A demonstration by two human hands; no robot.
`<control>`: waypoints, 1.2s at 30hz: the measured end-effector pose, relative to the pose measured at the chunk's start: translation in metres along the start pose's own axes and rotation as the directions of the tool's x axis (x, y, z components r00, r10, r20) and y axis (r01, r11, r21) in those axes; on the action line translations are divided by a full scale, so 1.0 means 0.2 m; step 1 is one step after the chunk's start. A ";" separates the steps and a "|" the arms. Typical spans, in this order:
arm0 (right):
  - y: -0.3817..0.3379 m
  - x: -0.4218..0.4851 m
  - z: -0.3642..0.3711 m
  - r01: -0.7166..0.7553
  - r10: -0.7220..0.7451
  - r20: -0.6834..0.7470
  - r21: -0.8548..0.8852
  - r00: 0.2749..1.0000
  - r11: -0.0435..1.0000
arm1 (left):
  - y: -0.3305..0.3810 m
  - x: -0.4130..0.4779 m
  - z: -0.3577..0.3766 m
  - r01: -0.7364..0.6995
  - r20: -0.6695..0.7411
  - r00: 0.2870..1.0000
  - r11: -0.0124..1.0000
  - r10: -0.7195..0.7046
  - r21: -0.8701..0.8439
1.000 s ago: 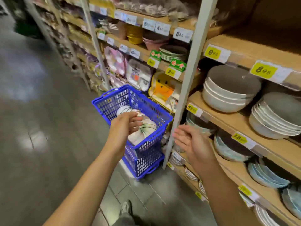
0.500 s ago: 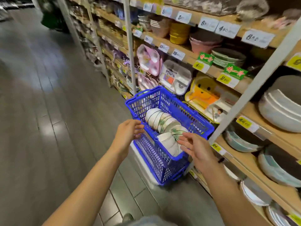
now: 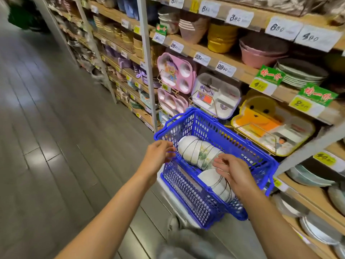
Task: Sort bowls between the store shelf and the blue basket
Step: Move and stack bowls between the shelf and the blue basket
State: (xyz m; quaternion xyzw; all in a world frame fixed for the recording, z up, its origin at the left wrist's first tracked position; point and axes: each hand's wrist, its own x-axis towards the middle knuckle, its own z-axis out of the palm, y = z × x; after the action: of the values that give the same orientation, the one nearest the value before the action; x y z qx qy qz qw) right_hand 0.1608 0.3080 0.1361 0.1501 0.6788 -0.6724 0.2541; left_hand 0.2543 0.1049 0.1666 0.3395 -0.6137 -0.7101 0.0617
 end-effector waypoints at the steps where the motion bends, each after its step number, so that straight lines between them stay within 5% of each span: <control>1: -0.01 0.06 0.03 -0.006 0.006 -0.007 0.005 1.000 1.000 | 0.03 0.06 0.01 0.008 0.013 1.000 1.000 -0.008 0.009; 16: -0.22 0.74 0.22 -0.099 0.108 -0.123 0.081 0.986 0.992 | 0.28 0.91 0.31 0.051 0.257 0.961 0.975 -0.107 0.215; 28: 0.11 0.80 0.04 -0.225 0.274 -0.467 0.159 0.841 0.961 | 0.03 1.30 0.72 0.018 0.556 0.730 0.825 -0.396 0.564; 32: 0.28 0.78 0.03 -0.328 0.234 -0.590 -0.056 0.773 0.943 | -0.11 1.36 0.82 -0.049 0.559 0.643 0.700 -0.524 0.712; 36: 0.40 0.78 0.05 -0.525 0.182 -0.624 -0.425 0.760 0.737 | -0.26 1.38 0.85 -0.080 0.537 0.597 0.622 -0.596 0.779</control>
State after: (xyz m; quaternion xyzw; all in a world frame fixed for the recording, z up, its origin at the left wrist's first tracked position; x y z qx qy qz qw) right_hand 0.0764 0.2803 -0.0153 0.3822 0.8483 -0.2984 0.2127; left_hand -0.0332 0.1205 0.0093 0.0975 -0.7470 -0.4704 -0.4595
